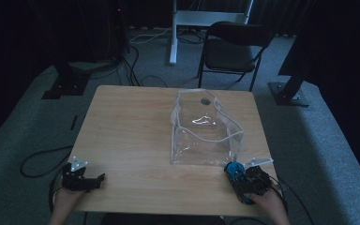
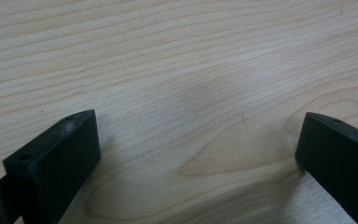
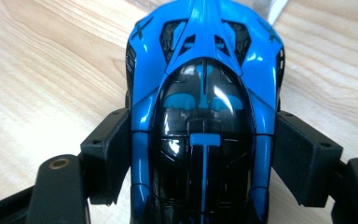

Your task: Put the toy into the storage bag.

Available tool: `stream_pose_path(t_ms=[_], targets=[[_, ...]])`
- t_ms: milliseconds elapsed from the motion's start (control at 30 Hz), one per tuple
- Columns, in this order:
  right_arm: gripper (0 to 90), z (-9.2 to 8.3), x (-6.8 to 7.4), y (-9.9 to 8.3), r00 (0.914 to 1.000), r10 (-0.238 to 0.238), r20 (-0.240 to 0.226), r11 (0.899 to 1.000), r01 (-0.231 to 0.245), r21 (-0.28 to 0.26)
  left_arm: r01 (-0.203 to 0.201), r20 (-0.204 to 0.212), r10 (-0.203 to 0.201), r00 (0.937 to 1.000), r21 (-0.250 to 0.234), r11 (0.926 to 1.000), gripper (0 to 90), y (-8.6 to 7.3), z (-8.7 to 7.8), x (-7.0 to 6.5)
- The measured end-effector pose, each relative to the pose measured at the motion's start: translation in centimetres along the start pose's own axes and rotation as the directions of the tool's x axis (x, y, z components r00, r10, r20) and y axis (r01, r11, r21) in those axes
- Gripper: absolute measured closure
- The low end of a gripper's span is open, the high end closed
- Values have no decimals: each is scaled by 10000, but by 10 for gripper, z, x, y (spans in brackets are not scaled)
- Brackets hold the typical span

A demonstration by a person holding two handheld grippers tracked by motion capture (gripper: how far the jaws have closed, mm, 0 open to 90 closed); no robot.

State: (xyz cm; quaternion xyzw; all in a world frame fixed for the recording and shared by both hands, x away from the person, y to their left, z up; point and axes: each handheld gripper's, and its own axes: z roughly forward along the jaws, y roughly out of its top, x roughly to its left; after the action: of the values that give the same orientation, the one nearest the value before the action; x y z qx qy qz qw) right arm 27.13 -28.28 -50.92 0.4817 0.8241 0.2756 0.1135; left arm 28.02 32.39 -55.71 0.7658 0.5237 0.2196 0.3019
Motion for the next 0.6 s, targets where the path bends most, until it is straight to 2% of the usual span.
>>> stream_pose_path(t_ms=[200,267,300,600], targets=[[262,-26,-10,3,9991,371,-227,9945,-392,-971,-2,2,2,10000,1,10000,3,0,0,0],[262,-29,-11,4,9992,352,-203,9938,-372,-1045,-2,2,2,10000,1,10000,3,0,0,0],[262,-35,-13,6,9992,374,-158,9913,-390,-1254,-7,6,7,10000,3,10000,3,0,0,0],[262,-53,-12,14,9991,213,-362,9835,-274,-1790,-1,21,1,10000,-10,10000,3,0,0,0]])
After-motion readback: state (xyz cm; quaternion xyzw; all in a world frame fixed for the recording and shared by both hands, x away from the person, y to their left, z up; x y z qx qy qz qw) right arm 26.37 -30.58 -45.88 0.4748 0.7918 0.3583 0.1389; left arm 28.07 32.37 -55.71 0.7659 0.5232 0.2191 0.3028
